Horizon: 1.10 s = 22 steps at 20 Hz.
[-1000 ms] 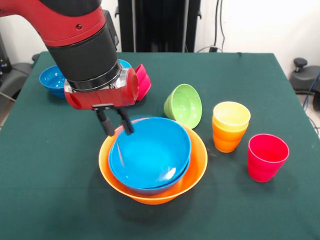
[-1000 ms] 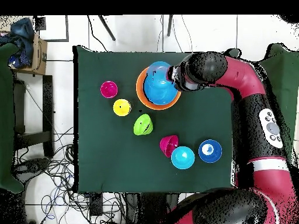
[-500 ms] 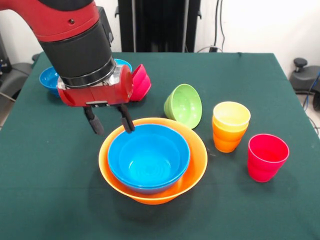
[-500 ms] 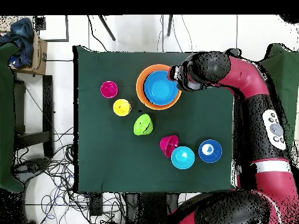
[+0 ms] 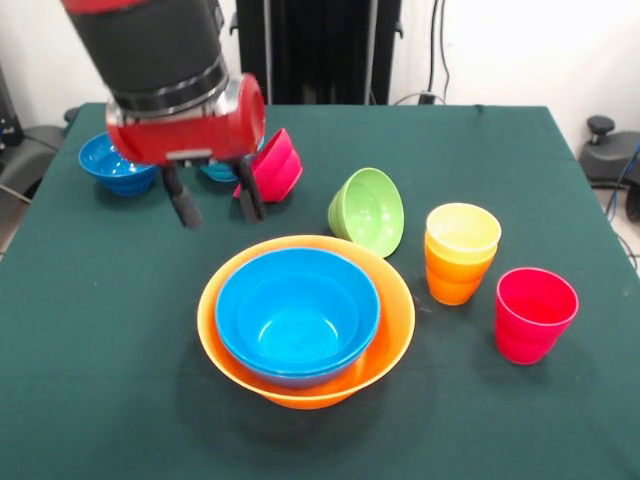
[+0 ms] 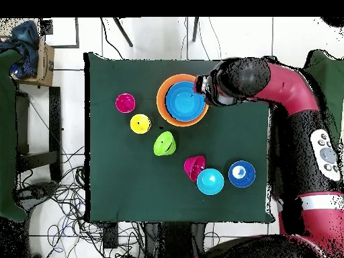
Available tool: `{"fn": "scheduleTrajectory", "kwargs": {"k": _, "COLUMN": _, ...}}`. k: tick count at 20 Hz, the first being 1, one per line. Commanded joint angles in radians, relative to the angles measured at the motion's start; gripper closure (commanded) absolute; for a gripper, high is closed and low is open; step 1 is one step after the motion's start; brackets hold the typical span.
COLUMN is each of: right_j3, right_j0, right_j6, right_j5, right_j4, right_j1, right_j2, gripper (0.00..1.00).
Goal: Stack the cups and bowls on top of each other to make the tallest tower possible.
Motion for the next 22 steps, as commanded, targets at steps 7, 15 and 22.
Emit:
{"fn": "scheduleTrajectory", "kwargs": {"k": 7, "right_j3": 0.442, "right_j0": 0.008, "right_j6": -0.134, "right_j5": -0.042, "right_j4": -0.034, "right_j1": -0.24, "right_j2": 0.031, "gripper": 0.0}}
{"fn": "scheduleTrajectory", "kwargs": {"k": 15, "right_j3": 0.449, "right_j0": 0.058, "right_j6": -0.086, "right_j5": -0.107, "right_j4": -0.112, "right_j1": -0.205, "right_j2": 0.002, "gripper": 0.0}}
{"fn": "scheduleTrajectory", "kwargs": {"k": 22, "right_j3": 0.464, "right_j0": 0.077, "right_j6": -0.061, "right_j5": -0.161, "right_j4": -0.166, "right_j1": -0.182, "right_j2": -0.017, "gripper": 0.0}}
